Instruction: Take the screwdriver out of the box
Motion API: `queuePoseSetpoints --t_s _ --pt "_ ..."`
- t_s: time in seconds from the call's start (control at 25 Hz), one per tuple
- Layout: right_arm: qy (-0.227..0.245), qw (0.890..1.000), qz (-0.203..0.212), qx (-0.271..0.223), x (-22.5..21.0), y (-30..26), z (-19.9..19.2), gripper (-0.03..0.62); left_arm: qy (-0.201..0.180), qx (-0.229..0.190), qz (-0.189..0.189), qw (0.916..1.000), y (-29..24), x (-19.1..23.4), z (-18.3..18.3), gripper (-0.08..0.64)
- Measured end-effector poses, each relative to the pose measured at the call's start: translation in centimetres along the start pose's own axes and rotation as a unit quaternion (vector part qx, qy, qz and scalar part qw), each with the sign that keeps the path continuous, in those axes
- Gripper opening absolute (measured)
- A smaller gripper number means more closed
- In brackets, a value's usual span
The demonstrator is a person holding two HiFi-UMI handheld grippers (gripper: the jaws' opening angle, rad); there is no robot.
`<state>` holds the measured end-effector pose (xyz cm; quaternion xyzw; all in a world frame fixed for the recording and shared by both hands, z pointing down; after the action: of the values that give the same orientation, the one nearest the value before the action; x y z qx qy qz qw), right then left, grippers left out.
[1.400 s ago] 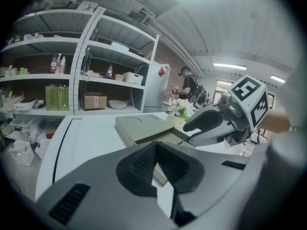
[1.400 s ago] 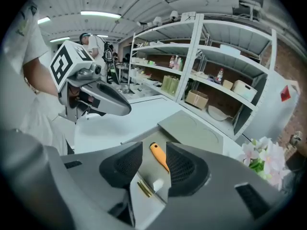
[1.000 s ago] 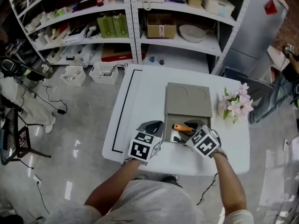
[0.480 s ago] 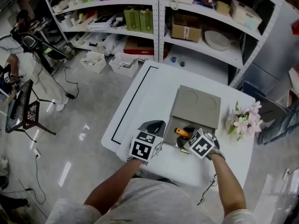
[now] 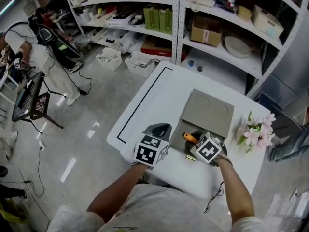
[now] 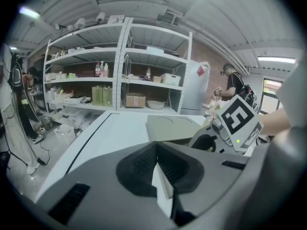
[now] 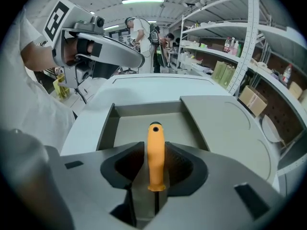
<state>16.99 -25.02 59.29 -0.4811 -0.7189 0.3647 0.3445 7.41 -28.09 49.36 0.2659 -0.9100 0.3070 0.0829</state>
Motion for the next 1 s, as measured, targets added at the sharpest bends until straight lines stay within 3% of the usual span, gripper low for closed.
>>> queuePoseSetpoints --t_s 0.56,1.0 --pt "-0.012 1.000 0.015 -0.009 -0.3 0.1 0.2 0.112 -0.004 -0.003 0.014 0.9999 0.1 -0.4 0.5 0.005" --pt "-0.071 0.995 -0.051 -0.046 -1.8 2.7 1.2 0.112 -0.032 0.006 -0.023 0.9992 -0.5 -1.0 1.7 0.005"
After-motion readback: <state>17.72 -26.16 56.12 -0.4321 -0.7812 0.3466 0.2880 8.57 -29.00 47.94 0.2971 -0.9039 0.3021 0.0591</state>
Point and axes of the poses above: the fingertips, and each gripper's own axes: y backward along the fingers, x to its left, z out of its top, the point moved 1 cm from there along y, backward along the fingers, and after that the axes turned 13 degrees about y, right-handed, at the moved point
